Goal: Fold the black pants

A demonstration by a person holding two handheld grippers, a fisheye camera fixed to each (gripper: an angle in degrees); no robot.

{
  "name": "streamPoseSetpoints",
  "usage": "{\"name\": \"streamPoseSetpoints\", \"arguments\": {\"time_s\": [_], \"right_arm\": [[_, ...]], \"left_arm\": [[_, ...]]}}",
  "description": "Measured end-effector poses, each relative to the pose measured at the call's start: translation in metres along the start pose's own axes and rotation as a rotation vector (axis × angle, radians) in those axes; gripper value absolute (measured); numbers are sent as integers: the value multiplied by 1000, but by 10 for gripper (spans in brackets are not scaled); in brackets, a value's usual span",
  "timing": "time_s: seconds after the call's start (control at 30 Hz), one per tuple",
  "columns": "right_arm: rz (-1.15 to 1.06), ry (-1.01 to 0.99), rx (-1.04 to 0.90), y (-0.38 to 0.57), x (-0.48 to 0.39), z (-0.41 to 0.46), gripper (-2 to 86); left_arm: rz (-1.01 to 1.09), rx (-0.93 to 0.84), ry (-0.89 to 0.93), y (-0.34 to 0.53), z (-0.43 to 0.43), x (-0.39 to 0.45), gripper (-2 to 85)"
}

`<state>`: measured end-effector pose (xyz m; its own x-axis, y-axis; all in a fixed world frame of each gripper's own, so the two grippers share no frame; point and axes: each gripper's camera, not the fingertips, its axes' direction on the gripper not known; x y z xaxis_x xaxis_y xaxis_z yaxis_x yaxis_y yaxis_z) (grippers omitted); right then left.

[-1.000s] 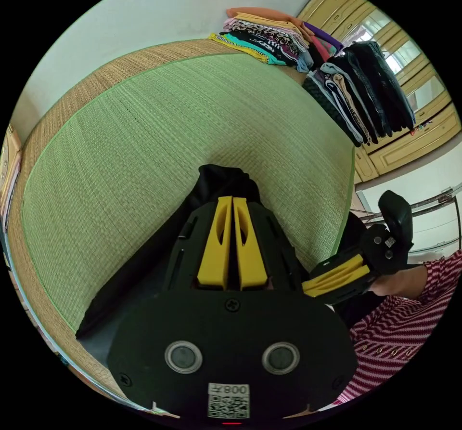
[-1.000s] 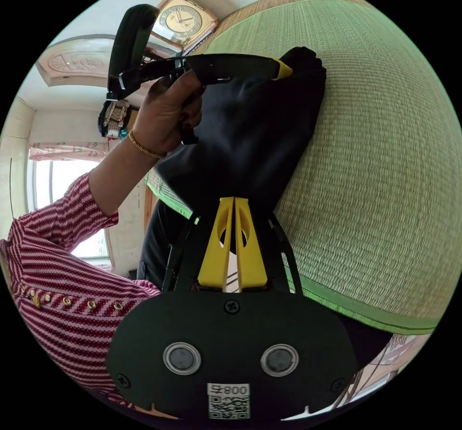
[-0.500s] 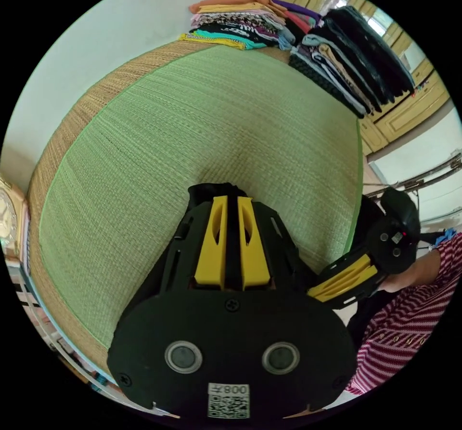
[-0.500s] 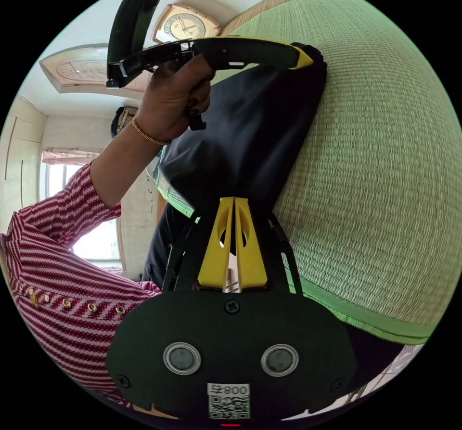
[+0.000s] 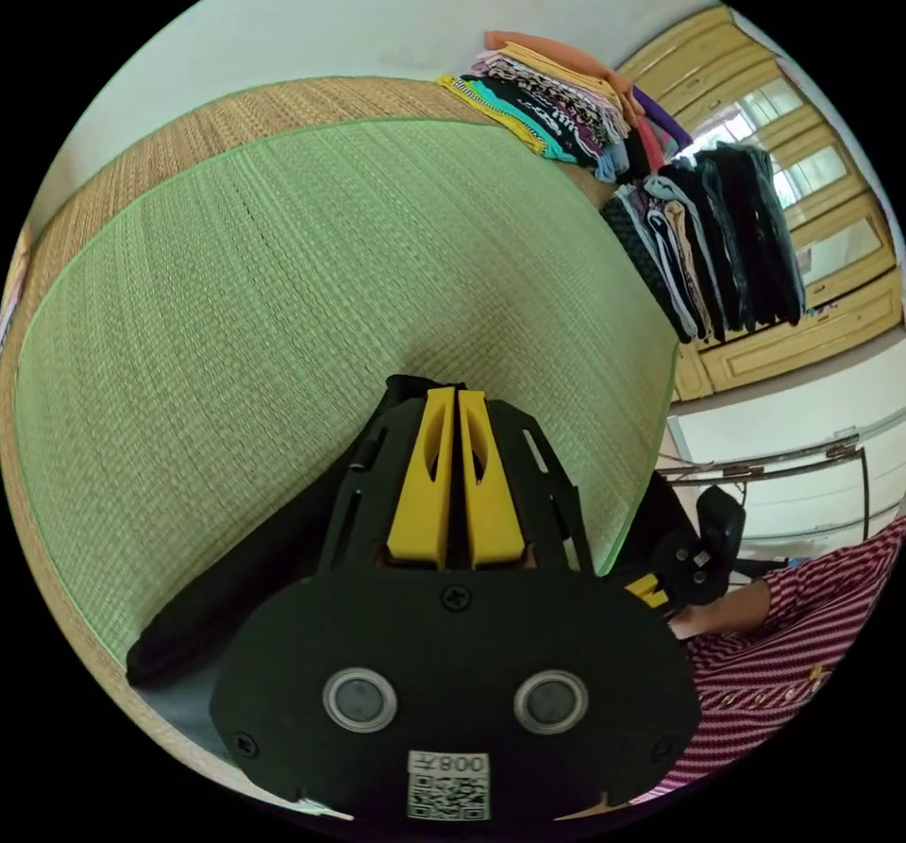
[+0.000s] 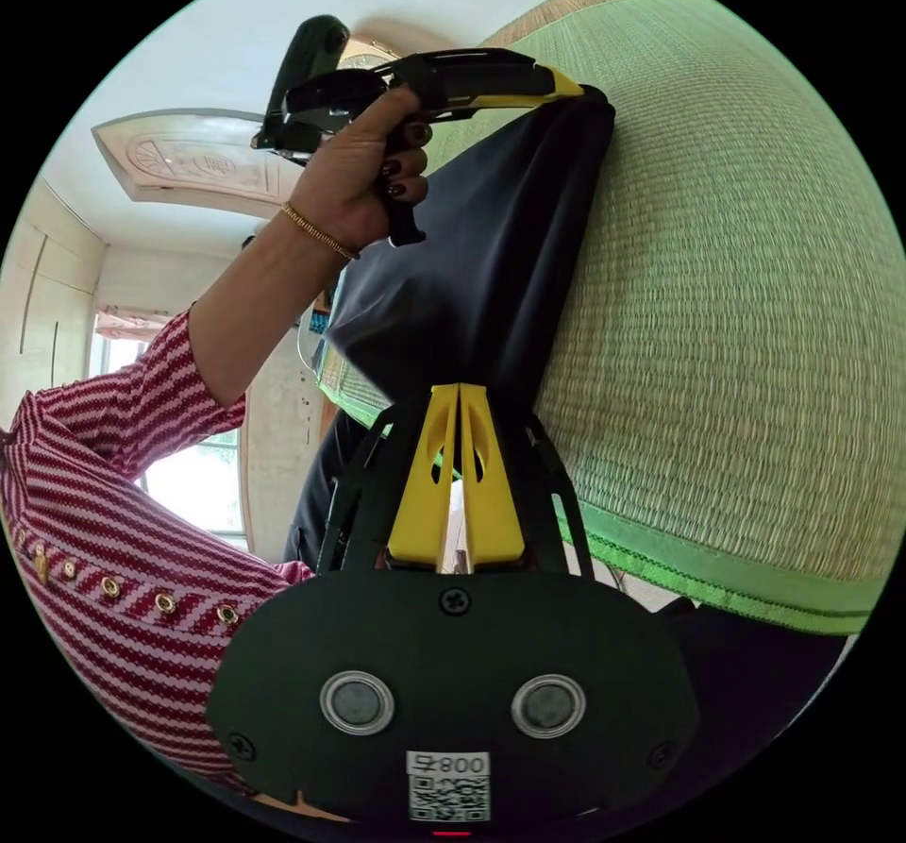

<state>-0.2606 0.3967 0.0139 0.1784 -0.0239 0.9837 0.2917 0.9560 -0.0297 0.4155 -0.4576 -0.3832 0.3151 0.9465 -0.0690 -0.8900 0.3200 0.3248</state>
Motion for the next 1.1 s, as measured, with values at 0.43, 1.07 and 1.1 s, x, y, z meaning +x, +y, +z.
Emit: {"name": "streamPoseSetpoints", "arguments": {"time_s": [0.43, 1.07, 1.1], "right_arm": [[71, -141, 77, 35, 20, -4, 1], [79, -30, 92, -112, 83, -70, 66], [88, -41, 74, -119, 86, -64, 70]], "left_arm": [[-263, 130, 176, 15, -1, -61, 3], [-416, 167, 335, 225, -41, -76, 66], [-456, 183, 367, 229, -38, -83, 68]]}}
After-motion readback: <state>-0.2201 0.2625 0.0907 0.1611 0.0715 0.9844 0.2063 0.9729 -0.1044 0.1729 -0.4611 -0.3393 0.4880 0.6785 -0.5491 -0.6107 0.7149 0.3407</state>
